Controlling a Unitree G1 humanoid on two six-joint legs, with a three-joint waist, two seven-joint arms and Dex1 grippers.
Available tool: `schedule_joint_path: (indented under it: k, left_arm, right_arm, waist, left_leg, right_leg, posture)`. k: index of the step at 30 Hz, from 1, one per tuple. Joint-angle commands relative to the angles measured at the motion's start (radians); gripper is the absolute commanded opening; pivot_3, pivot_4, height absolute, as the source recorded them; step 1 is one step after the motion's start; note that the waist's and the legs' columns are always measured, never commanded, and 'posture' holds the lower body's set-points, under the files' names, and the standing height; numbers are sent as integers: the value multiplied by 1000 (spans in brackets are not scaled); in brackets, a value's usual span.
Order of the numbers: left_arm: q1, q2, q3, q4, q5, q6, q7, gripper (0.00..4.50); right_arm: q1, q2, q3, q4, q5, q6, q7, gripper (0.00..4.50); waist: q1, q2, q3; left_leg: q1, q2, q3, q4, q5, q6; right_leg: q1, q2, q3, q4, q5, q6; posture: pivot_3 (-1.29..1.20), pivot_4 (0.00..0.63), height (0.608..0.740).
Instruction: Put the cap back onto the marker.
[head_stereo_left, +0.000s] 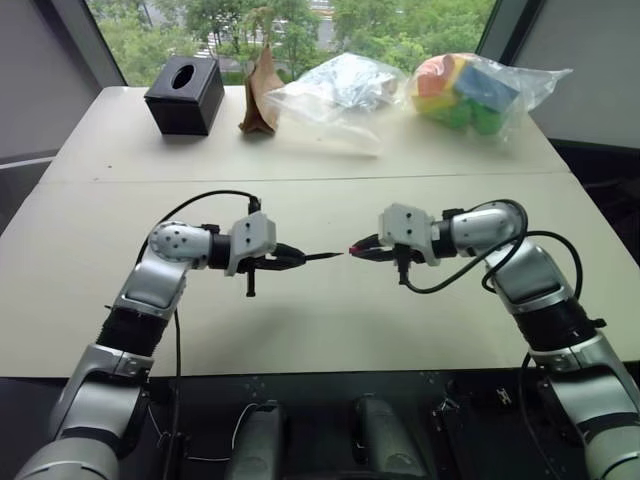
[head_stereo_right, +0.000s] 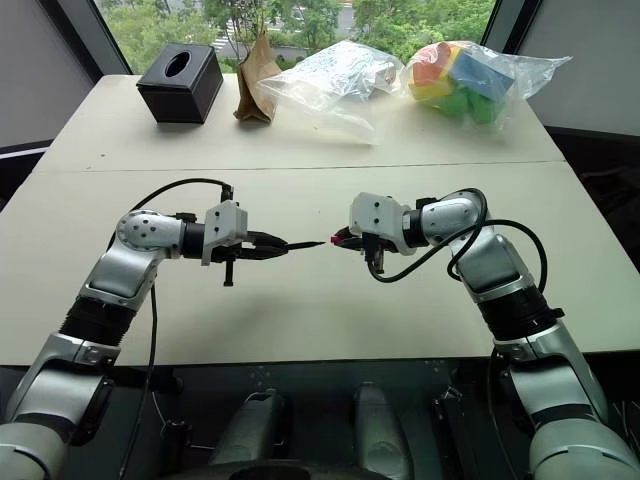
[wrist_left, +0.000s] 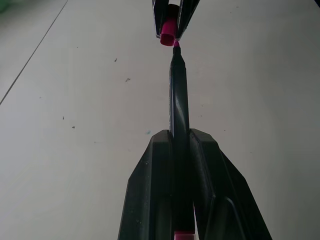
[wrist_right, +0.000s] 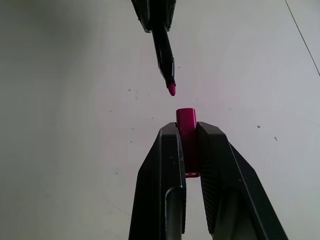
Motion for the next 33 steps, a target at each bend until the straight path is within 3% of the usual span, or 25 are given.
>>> schedule_joint_path:
  k: [1,33]
  left_arm:
    - [-5,7,0,-19,-1,-11,-1,0]
    - [-5,-2,-13,-30,4,-12,9,0]
  right_arm:
    - [-4,1,-9,-50,20,4,-1,67]
    - [1,37,25,-123,28,44,-20,67]
  waist:
    - [0,0,0]
    - [0,0,0]
  left_leg:
    - [0,0,0,0,0,0]
    - [0,0,0,0,0,0]
  right_leg:
    - [0,0,0,0,0,0]
    - [0,0,0,0,0,0]
  posture:
    - [0,150,740]
    - [0,150,740]
